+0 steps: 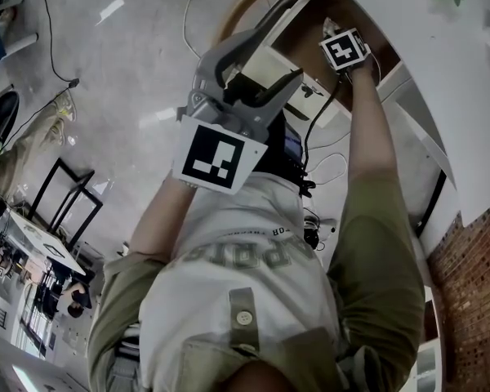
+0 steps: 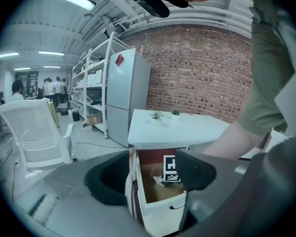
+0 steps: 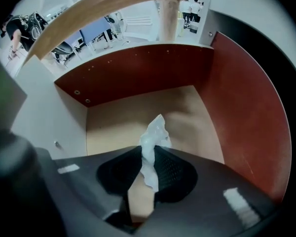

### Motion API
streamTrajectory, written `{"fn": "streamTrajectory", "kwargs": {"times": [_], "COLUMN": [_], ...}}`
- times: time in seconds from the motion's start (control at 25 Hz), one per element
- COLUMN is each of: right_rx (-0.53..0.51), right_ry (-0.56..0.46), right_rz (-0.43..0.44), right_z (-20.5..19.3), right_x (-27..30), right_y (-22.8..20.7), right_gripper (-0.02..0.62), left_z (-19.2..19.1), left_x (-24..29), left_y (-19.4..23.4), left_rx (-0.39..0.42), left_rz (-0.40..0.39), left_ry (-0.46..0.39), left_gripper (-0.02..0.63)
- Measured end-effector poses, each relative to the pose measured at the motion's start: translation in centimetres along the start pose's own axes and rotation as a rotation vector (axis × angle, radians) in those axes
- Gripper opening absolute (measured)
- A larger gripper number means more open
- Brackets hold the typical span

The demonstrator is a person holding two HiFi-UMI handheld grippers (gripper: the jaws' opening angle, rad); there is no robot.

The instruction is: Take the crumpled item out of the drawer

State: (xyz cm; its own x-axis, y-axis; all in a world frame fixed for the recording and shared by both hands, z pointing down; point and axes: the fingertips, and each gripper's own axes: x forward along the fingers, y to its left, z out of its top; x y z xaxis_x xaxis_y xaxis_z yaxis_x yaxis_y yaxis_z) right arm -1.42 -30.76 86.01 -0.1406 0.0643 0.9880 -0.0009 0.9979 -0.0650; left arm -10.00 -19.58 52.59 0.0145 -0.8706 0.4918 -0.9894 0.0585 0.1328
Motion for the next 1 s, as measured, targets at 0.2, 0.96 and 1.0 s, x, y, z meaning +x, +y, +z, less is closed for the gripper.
{"fn": "streamTrajectory", "kwargs": {"times": [0.2, 0.96, 1.0], "right_rx": [0.041, 0.217, 0.232], "right_ry": [-0.033, -0.323, -0.342], "right_rz": [0.0, -0.04, -0.043], "right_z": [-0.2, 0.0, -0.2], "right_x": [-0.8, -15.6, -16.8], "right_y": [-0.3, 1.9, 2.2], "right_gripper": [0.069, 0.069, 0.069], "left_z": [-0.2, 5.4, 6.0], "left_x": [-0.5, -5.1, -5.6], "left_y": [0.2, -2.8, -2.9], "left_rx": [0.006, 0.11, 0.109], "left_rz": [0.009, -0.021, -0.018], "left_ry": [0.002, -0.041, -0.047], "left_gripper": [0.302, 0.302, 0.302]}}
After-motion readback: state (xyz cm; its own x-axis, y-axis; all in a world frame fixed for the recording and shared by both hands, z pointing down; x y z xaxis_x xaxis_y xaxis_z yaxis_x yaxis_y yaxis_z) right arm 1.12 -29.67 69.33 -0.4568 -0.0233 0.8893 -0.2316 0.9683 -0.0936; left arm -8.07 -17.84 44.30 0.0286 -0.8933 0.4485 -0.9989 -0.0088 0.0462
